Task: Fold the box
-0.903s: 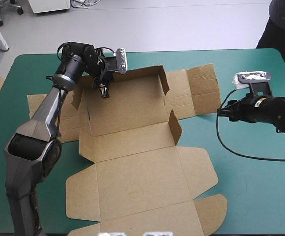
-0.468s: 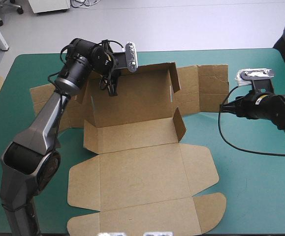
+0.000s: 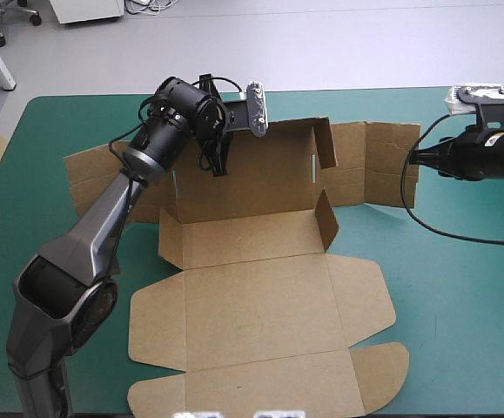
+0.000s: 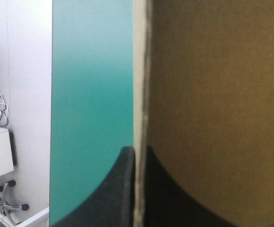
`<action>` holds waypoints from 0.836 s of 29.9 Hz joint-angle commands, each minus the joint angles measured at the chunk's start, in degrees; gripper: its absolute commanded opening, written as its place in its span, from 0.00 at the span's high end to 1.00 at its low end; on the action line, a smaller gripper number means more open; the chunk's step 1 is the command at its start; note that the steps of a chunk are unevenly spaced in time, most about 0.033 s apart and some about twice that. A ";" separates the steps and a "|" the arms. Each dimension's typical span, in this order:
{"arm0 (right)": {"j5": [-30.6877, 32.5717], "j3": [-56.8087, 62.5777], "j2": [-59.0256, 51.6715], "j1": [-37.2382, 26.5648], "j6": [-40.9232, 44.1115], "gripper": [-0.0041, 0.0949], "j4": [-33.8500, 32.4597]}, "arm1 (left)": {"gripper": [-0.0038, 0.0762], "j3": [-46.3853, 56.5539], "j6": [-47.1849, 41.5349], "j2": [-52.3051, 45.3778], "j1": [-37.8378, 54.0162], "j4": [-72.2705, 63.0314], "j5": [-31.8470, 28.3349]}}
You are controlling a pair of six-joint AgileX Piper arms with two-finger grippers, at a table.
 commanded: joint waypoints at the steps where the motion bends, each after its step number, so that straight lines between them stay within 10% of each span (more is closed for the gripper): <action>1: 0.62 -6.14 1.76 -0.50 -1.29 0.70 1.25 | 0.97 0.56 -2.02 -4.33 -1.70 2.36 -2.58; 25: 12.89 -37.84 25.52 -0.50 -1.91 0.70 4.22 | 0.97 32.98 -26.67 -17.70 -12.29 27.08 -23.27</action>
